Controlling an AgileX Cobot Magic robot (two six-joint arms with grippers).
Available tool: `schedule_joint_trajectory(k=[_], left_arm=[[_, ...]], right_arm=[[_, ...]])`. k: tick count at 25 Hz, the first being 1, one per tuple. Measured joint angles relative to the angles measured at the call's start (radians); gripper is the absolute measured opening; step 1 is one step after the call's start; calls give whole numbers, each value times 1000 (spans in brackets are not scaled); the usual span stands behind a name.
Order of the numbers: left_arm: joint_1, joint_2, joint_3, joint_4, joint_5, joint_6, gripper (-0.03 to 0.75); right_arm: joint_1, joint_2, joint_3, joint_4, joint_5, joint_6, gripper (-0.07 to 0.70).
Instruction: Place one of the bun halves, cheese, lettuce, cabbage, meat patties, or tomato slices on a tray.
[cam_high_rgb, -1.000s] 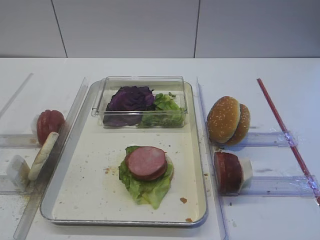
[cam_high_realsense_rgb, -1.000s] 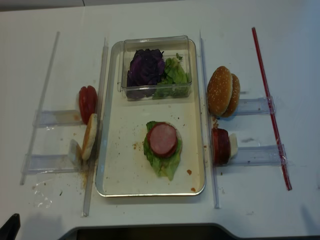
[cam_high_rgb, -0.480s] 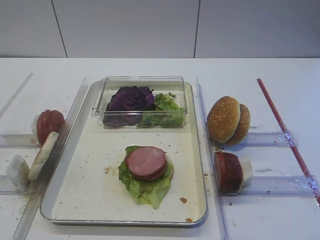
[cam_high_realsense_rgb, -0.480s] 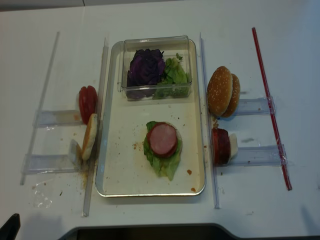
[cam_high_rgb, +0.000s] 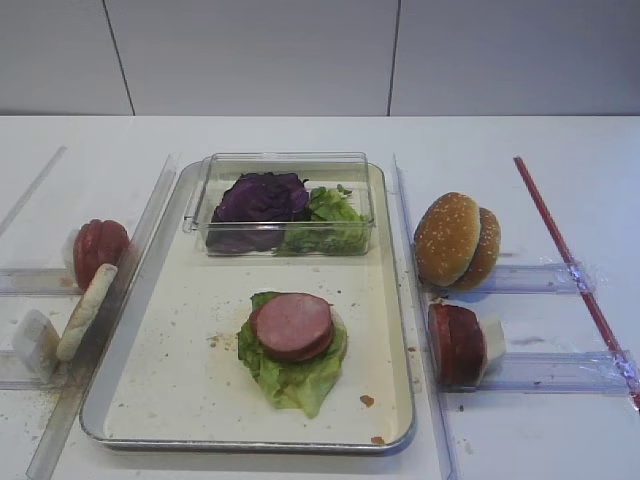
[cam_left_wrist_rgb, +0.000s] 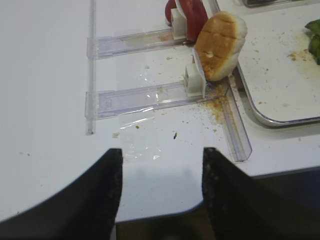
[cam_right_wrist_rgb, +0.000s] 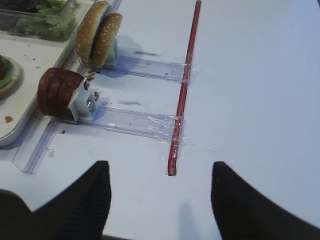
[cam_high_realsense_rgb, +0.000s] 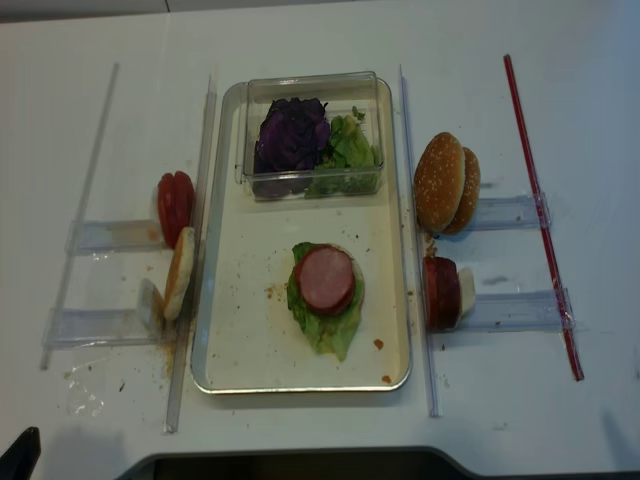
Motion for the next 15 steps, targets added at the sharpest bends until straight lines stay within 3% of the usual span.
schedule_joint_trajectory(k=[15], left_arm=[[0, 0, 0, 0, 0, 0, 349]], right_arm=[[0, 0, 0, 0, 0, 0, 456]])
